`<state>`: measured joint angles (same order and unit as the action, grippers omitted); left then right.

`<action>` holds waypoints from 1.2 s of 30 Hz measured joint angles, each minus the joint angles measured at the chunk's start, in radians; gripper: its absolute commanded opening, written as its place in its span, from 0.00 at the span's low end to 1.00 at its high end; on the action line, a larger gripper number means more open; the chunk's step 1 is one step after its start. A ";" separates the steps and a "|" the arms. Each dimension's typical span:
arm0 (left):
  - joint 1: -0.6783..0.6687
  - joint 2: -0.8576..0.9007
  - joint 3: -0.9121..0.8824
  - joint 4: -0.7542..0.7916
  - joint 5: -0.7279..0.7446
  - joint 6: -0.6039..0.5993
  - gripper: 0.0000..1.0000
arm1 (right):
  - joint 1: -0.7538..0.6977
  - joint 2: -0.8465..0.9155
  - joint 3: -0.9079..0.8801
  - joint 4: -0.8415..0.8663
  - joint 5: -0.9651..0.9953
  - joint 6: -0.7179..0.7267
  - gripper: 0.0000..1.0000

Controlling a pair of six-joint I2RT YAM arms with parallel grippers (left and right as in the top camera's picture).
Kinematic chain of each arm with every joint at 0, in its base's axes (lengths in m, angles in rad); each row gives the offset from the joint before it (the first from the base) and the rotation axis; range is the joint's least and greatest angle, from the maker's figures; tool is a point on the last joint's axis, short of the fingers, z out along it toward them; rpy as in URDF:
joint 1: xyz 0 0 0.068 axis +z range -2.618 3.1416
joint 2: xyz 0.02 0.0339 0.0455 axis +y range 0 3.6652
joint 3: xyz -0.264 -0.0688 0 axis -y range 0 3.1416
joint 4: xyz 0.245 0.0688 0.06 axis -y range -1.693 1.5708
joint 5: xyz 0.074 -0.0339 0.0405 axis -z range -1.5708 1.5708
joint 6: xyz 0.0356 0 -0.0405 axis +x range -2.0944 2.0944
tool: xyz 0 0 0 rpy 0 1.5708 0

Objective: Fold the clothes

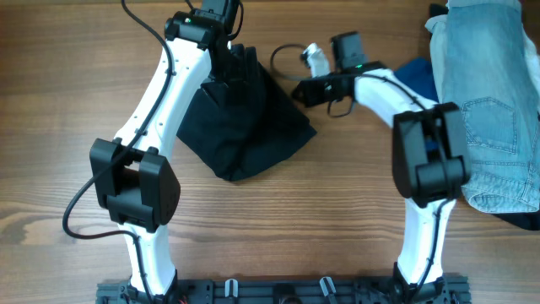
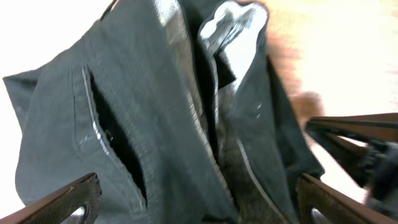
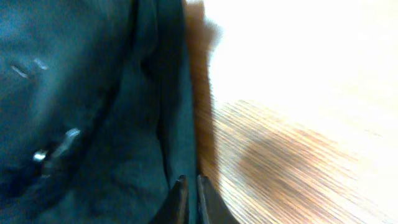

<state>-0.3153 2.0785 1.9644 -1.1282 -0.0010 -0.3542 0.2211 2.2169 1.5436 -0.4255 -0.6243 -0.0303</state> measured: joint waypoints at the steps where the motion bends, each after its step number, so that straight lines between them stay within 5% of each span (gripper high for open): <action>1: 0.000 0.000 0.000 0.013 0.000 0.000 1.00 | -0.021 -0.026 0.015 -0.021 -0.010 -0.003 0.22; 5: 0.046 -0.023 0.000 0.015 0.009 0.000 1.00 | -0.025 -0.131 0.069 -0.047 -0.071 -0.027 0.61; 10: 0.248 -0.281 0.014 0.003 0.010 0.000 1.00 | 0.027 -0.144 0.069 -0.130 -0.146 -0.100 1.00; 18: 0.384 -0.291 -0.059 -0.077 0.010 0.000 1.00 | 0.215 -0.194 0.069 -0.142 -0.025 -0.158 1.00; 20: 0.384 -0.271 -0.111 -0.060 0.010 0.000 1.00 | 0.257 -0.194 0.069 -0.127 0.050 -0.158 0.88; 22: 0.384 -0.262 -0.150 -0.032 0.010 0.000 1.00 | 0.287 -0.194 0.069 -0.098 0.158 -0.147 0.04; 27: 0.384 -0.262 -0.175 -0.034 0.010 0.000 1.00 | 0.277 -0.194 0.069 -0.196 0.397 0.056 0.04; 31: 0.384 -0.262 -0.176 -0.039 0.012 0.000 1.00 | 0.233 -0.193 0.060 -0.381 0.439 0.178 0.04; 36: 0.384 -0.262 -0.176 -0.039 0.029 0.000 1.00 | 0.227 -0.157 -0.069 -0.383 0.446 0.229 0.04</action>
<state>0.0685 1.8160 1.7885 -1.1667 0.0284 -0.3542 0.4477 2.0602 1.4750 -0.8082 -0.1780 0.1982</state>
